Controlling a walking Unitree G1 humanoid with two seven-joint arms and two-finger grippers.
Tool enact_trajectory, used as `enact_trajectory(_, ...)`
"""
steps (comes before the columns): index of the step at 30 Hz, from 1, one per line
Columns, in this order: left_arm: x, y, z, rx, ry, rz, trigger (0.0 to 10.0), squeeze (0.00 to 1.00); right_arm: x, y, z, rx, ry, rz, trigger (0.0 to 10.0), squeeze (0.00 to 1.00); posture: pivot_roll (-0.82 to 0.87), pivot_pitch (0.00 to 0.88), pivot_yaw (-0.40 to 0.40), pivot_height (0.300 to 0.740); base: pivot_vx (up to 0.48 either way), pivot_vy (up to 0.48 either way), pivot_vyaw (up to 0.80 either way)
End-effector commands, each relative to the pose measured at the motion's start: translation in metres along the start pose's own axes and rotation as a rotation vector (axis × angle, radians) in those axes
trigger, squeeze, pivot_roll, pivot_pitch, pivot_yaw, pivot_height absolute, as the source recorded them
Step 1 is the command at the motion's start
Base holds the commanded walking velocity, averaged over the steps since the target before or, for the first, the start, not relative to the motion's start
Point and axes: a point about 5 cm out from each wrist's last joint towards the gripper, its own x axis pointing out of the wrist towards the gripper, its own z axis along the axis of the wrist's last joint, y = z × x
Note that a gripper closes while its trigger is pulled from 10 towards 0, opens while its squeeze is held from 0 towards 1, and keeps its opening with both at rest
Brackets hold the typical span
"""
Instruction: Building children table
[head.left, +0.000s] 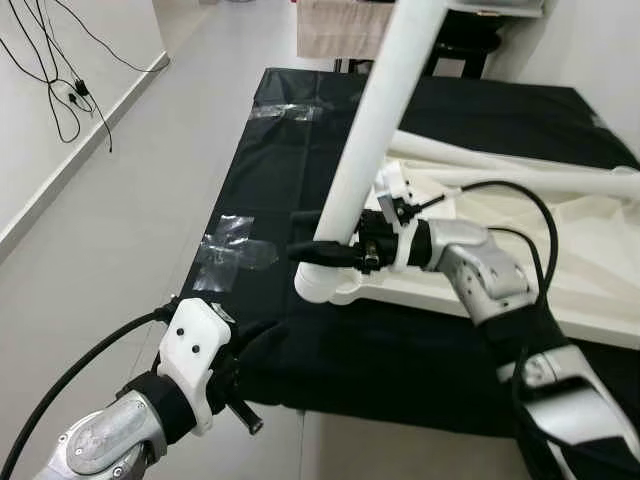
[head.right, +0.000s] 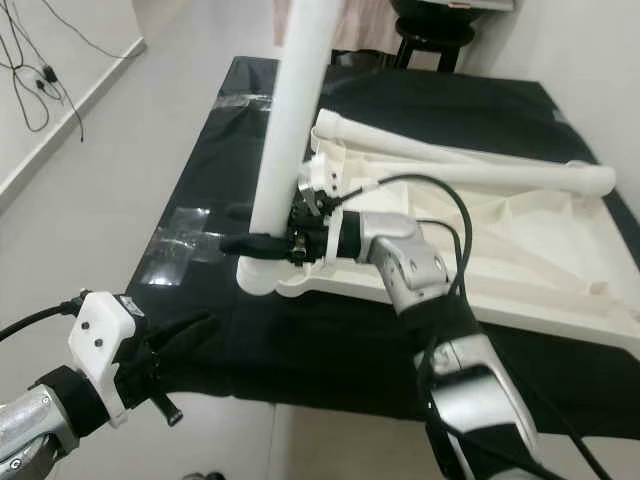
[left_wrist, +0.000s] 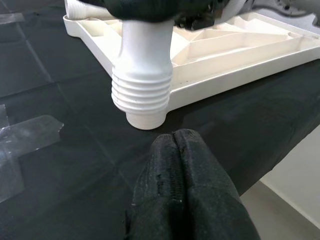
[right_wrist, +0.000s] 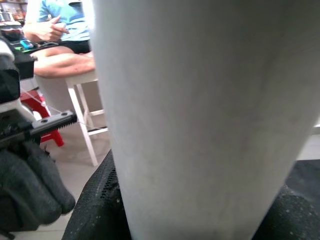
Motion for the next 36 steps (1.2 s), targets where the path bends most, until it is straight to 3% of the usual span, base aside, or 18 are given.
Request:
enact_trajectory(1,-0.003,-0.003,-0.001,-0.008,0.024,0.003,0.0,0.00,0.001,-0.002,0.002,-0.025,0.018,0.020,10.0,0.00,0.04,0.272,-0.087,0.740,0.000,0.000,0.00)
enact_trajectory(2,-0.004,-0.005,0.000,-0.009,0.026,0.009,0.0,0.00,0.001,-0.003,0.003,-0.031,0.023,0.028,10.0,0.00,0.04,0.280,-0.091,0.740,0.000,0.000,0.00)
enact_trajectory(3,-0.005,-0.007,0.001,-0.008,0.032,0.014,10.0,0.00,0.002,-0.004,0.004,-0.036,0.027,0.037,10.0,0.00,0.05,0.292,-0.096,0.740,0.000,0.000,0.00)
enact_trajectory(9,-0.009,-0.011,0.002,-0.015,0.037,0.020,10.0,0.00,0.002,-0.006,0.004,-0.039,0.029,0.053,10.0,0.00,0.06,0.313,-0.102,0.740,0.000,0.000,0.00)
enact_trajectory(17,-0.023,-0.017,0.008,-0.034,0.041,0.031,10.0,0.00,-0.008,-0.023,0.012,-0.071,0.033,-0.005,10.0,0.00,0.09,0.378,-0.096,0.740,0.000,0.000,0.00)
enact_trajectory(27,-0.026,-0.018,0.007,-0.052,0.055,0.026,10.0,0.00,-0.017,-0.027,0.014,-0.072,0.029,0.009,10.0,0.00,0.10,0.395,-0.087,0.740,0.000,0.000,0.00)
enact_trajectory(36,-0.027,-0.017,0.007,-0.060,0.062,0.022,10.0,0.00,-0.029,-0.028,0.011,-0.079,0.095,0.045,10.0,0.00,0.10,0.400,-0.084,0.740,0.000,0.000,0.00)
